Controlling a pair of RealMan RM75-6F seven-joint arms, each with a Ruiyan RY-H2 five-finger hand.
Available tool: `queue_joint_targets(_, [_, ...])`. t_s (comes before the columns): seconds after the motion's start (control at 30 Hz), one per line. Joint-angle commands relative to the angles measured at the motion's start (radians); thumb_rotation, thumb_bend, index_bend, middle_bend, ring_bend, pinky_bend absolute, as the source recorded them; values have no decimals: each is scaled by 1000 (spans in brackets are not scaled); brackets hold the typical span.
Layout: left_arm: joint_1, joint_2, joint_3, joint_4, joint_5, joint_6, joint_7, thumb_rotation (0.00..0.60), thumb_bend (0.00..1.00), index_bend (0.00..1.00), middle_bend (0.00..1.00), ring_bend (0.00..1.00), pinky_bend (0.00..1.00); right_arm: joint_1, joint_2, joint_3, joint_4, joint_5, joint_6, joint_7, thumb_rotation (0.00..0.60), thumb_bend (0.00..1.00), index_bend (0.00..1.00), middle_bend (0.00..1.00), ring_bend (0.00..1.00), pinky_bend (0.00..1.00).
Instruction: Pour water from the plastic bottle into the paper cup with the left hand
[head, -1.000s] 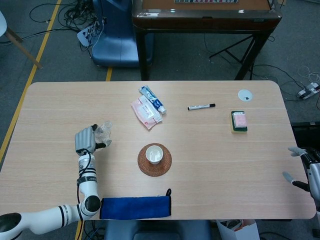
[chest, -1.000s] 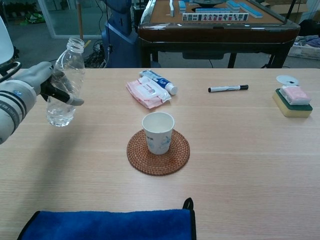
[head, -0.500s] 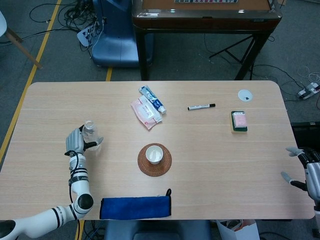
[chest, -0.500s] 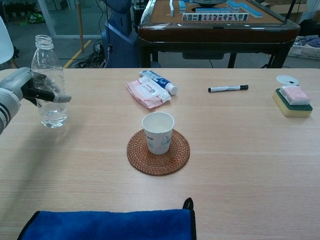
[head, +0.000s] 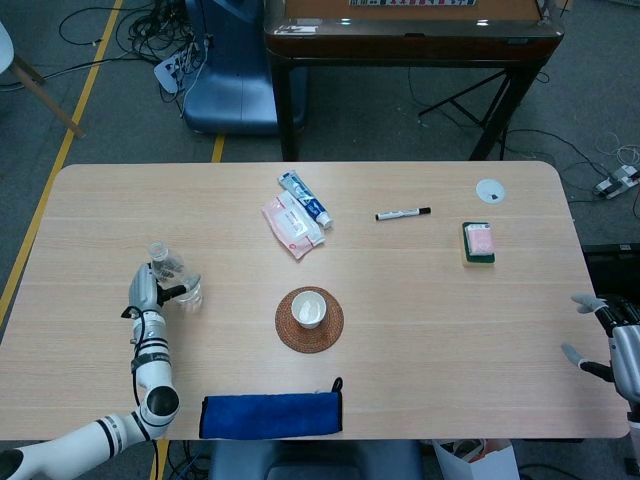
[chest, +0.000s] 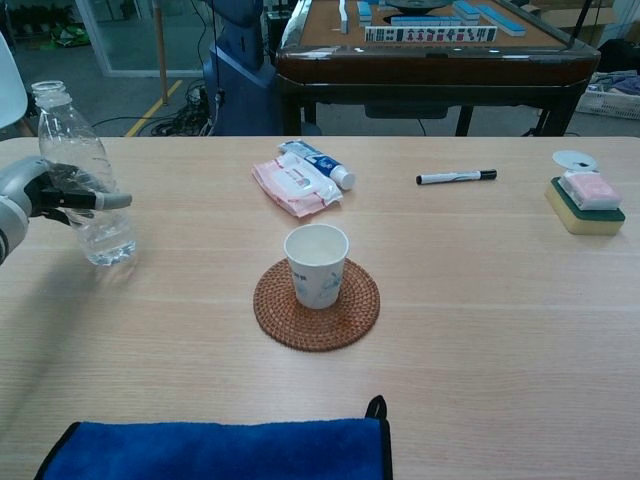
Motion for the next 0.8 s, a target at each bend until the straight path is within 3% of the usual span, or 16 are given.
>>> queue_joint_targets(0.03, [16, 8, 1, 3, 18, -28, -44, 600, 117, 698, 763, 381, 309, 0, 0, 0, 0, 0, 0, -1, 600, 83, 314, 418, 258, 411])
queue_joint_targets(0.53, [59, 39, 61, 12, 145, -125, -211, 600, 118, 663, 688, 309, 271, -1, 0, -1, -1, -1, 3, 0, 600, 83, 314, 418, 258, 411])
queue_joint_targets(0.8, [72, 25, 95, 53, 243, -106, -287, 600, 117, 654, 655, 295, 263, 0, 0, -1, 0, 0, 1, 0, 600, 83, 314, 417, 258, 411])
